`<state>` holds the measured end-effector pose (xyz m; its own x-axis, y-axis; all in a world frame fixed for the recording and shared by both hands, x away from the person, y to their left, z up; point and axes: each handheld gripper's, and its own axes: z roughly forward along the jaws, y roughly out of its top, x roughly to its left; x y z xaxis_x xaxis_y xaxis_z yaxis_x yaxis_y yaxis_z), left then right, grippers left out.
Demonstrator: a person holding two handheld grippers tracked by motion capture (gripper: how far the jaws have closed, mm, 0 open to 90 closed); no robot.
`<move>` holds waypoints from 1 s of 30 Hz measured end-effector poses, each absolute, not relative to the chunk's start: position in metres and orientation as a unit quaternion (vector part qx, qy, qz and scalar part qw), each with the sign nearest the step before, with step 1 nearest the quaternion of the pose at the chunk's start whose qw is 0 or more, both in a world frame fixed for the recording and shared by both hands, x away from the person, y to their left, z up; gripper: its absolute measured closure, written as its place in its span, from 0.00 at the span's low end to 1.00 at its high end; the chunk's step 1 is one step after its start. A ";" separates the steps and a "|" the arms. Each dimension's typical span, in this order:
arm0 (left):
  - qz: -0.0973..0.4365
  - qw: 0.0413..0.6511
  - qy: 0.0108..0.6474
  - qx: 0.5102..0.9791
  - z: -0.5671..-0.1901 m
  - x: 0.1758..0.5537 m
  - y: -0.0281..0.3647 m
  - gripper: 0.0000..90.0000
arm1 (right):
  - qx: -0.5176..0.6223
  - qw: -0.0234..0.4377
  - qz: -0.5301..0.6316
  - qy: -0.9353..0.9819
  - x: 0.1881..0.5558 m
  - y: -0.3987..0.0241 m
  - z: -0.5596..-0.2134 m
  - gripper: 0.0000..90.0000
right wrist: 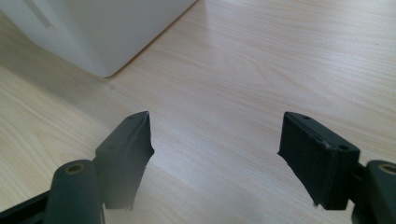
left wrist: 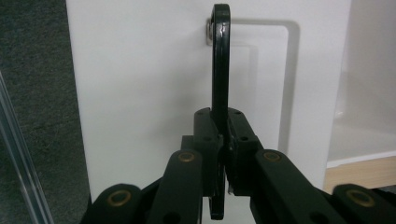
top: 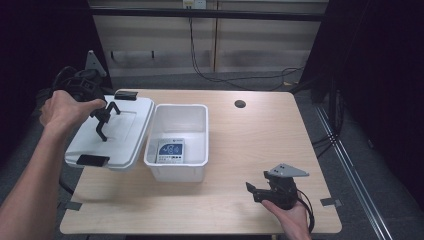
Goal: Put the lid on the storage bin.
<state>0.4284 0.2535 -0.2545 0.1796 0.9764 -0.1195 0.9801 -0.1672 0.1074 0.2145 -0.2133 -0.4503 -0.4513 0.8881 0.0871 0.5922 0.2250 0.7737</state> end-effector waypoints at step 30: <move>-0.014 0.096 0.651 0.753 -0.252 0.432 0.181 0.94 | 0.485 0.192 0.387 0.760 0.214 -0.214 -0.450 0.28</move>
